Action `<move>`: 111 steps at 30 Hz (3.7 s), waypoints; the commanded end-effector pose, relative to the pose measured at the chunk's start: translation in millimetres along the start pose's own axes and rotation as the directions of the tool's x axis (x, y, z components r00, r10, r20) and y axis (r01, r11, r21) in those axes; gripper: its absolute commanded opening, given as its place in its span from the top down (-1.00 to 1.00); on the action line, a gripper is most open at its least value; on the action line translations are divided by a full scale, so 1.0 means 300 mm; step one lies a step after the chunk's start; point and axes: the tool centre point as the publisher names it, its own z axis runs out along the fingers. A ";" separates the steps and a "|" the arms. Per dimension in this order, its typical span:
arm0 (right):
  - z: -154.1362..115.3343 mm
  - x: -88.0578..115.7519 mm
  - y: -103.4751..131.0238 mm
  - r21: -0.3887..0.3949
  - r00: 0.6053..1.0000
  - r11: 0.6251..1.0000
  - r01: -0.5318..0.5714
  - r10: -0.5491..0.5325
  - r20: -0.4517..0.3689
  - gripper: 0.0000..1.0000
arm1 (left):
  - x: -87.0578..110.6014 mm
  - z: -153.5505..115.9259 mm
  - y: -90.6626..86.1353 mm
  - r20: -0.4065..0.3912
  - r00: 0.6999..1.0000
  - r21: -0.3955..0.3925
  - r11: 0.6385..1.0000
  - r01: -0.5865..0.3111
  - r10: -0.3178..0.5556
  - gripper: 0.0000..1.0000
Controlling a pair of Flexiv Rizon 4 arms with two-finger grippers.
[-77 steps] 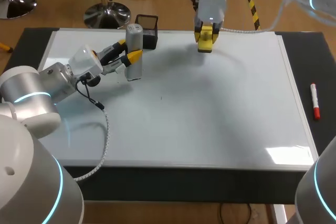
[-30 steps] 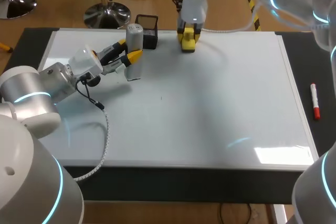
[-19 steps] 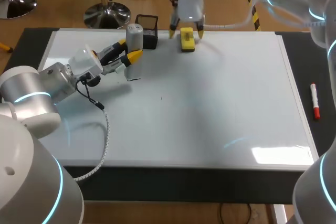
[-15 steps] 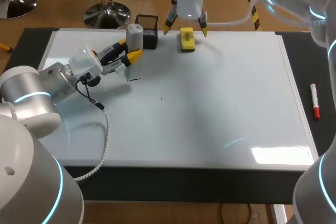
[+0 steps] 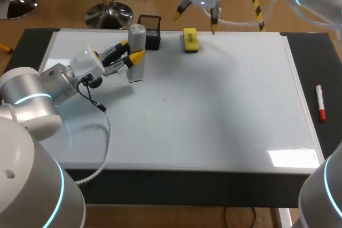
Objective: Pick up the inspection probe, press it on each red-marked spot on the whiteboard one by one, put down the probe, pick up the eraser, and wipe off all the red marks.
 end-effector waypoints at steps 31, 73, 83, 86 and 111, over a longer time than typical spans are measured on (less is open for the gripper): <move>-0.320 0.431 0.105 0.045 0.803 0.947 -0.319 0.245 0.543 -1.00 | 0.001 0.001 -0.003 0.001 1.000 0.001 1.000 -0.001 0.001 1.00; -0.388 0.342 0.029 -0.232 0.687 0.897 -0.375 0.437 0.581 -1.00 | 0.001 0.001 -0.003 0.001 1.000 0.001 1.000 -0.001 0.001 1.00; -0.388 0.342 0.029 -0.232 0.687 0.897 -0.375 0.437 0.581 -1.00 | 0.001 0.001 -0.003 0.001 1.000 0.001 1.000 -0.001 0.001 1.00; -0.388 0.342 0.029 -0.232 0.687 0.897 -0.375 0.437 0.581 -1.00 | 0.001 0.001 -0.003 0.001 1.000 0.001 1.000 -0.001 0.001 1.00; -0.388 0.342 0.029 -0.232 0.687 0.897 -0.375 0.437 0.581 -1.00 | -0.215 0.216 -0.117 -0.143 0.990 0.067 0.998 0.005 0.004 1.00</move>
